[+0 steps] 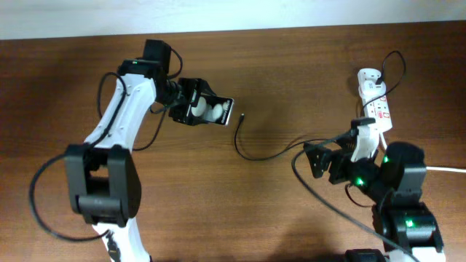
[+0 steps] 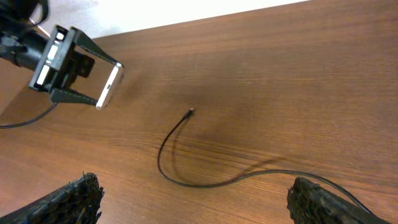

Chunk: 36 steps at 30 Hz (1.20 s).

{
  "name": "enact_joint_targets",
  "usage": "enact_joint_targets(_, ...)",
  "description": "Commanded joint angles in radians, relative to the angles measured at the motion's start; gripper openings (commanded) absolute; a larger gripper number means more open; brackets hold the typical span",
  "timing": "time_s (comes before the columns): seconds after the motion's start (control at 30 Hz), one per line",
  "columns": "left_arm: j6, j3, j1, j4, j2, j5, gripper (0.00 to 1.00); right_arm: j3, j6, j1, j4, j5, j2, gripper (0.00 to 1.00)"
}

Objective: Plug charger to phone and switch on socket
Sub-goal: 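Reach the right gripper toward the black cable's connector end, then grasp the cable connector with the right gripper and lift it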

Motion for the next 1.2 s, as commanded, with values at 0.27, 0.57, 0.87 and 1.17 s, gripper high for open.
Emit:
enact_joint_targets(0.27,-0.075,0.029,-0.083,0.011,-0.127,-0.177,0.00,0.255,0.164,0.005,-0.015,-0.497,0.397,0.98)
enact_joint_targets(0.57,-0.145,0.029,-0.178,0.010,-0.127,-0.139,0.00,0.254,0.477,0.309,0.141,0.002,0.508,0.75)
enact_joint_targets(0.87,-0.146,0.029,-0.206,0.000,-0.127,-0.014,0.00,0.255,0.531,0.389,0.302,0.007,0.661,0.62)
enact_joint_targets(1.17,-0.183,0.029,-0.260,0.003,-0.127,-0.017,0.00,0.254,0.538,0.393,0.322,0.024,0.668,0.43)
